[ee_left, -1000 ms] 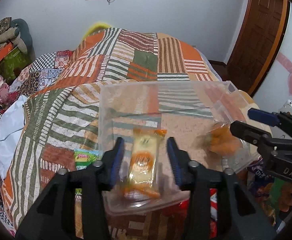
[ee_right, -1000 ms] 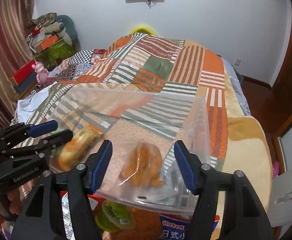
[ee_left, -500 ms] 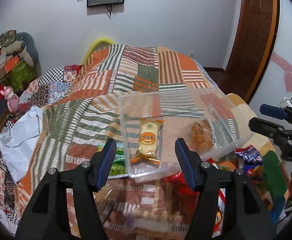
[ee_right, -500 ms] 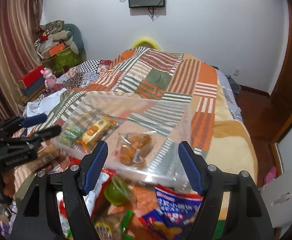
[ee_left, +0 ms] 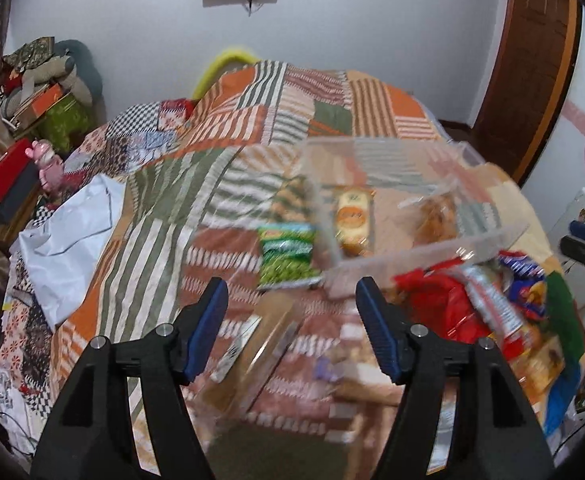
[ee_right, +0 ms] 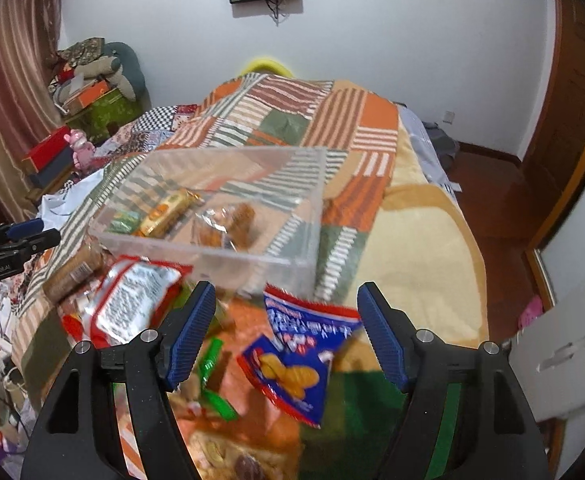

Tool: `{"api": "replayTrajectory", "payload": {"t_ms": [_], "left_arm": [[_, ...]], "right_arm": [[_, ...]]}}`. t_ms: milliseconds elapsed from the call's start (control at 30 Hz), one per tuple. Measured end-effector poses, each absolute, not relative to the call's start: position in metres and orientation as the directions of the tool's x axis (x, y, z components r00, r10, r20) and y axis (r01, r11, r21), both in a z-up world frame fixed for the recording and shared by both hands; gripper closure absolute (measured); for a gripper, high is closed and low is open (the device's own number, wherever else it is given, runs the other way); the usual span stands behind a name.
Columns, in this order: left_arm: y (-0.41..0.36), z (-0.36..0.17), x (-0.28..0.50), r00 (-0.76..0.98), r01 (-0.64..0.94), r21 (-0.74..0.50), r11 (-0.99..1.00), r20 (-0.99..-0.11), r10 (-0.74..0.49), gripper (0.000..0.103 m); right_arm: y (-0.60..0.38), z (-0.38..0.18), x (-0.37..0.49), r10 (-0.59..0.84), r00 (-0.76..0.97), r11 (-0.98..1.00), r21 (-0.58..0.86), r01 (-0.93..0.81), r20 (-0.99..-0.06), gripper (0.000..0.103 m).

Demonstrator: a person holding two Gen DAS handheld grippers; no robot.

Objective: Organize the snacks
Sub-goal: 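Grasp the cracker roll with left tool while right tool reaches the blue cookie bag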

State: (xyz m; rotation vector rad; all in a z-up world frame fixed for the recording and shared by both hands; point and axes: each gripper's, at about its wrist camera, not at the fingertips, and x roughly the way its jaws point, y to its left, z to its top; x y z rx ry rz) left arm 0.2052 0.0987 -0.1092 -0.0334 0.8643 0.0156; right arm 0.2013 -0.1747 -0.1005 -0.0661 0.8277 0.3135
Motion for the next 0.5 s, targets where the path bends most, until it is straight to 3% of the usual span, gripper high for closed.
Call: {"api": "replayTrajectory", "payload": {"t_ms": [500], "left_arm": [[0.122,-0.195,0.207,0.508,-0.053,-0.027,0.998,-0.862,0.004,0.037]], "right_arm": [[-0.189,-0.149,0.202,0.204,0.556,0.967,0.079,-0.241,-0.806,0.033]]}}
